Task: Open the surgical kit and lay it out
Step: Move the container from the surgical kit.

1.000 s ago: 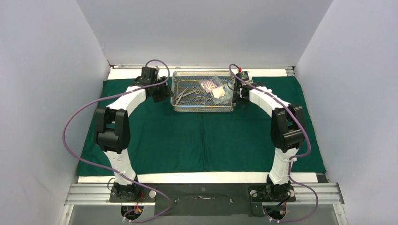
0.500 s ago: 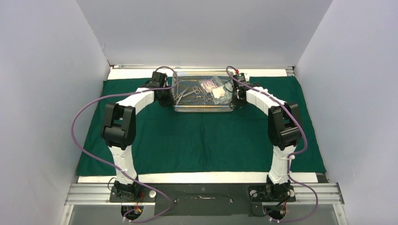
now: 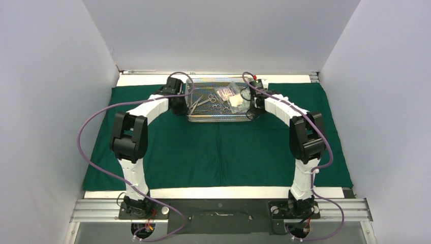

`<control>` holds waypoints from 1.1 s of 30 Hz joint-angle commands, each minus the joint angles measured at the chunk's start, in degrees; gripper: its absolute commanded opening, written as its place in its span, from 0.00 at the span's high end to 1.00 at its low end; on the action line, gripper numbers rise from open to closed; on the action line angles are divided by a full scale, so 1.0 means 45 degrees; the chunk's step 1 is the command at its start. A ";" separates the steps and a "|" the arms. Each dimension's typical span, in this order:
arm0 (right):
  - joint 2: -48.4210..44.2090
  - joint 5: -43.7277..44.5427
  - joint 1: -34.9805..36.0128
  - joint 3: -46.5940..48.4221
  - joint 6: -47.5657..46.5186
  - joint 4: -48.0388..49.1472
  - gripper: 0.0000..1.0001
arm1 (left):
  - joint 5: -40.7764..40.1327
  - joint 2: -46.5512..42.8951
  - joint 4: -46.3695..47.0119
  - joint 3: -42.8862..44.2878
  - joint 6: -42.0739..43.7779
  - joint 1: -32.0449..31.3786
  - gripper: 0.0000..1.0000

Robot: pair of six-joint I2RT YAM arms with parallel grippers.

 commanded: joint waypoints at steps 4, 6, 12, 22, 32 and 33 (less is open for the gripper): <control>-0.1676 0.2285 -0.0134 0.0844 -0.0356 0.0431 0.95 | 0.0992 -0.1719 0.0828 0.1140 -0.0321 -0.0585 1.00; -0.1765 0.2677 -0.0178 0.0803 -0.0492 0.0306 0.95 | 0.1145 -0.1818 0.1109 0.1114 -0.0533 -0.0836 1.00; -0.2269 0.3262 -0.0904 0.0188 -0.1069 0.0538 0.95 | 0.1367 -0.1860 0.2400 0.0944 -0.0991 -0.1815 1.00; -0.3495 0.3241 -0.3840 -0.2255 -0.2825 0.3575 0.95 | 0.1129 -0.0492 0.4608 0.2008 -0.1467 -0.3455 1.00; -0.3515 0.3118 -0.6574 -0.3802 -0.3652 0.6726 0.95 | 0.0720 0.1702 0.6689 0.3428 -0.1770 -0.5416 1.00; -0.3432 0.3095 -0.6769 -0.3834 -0.3723 0.7027 0.95 | 0.0735 0.1861 0.6891 0.3467 -0.1802 -0.5579 1.00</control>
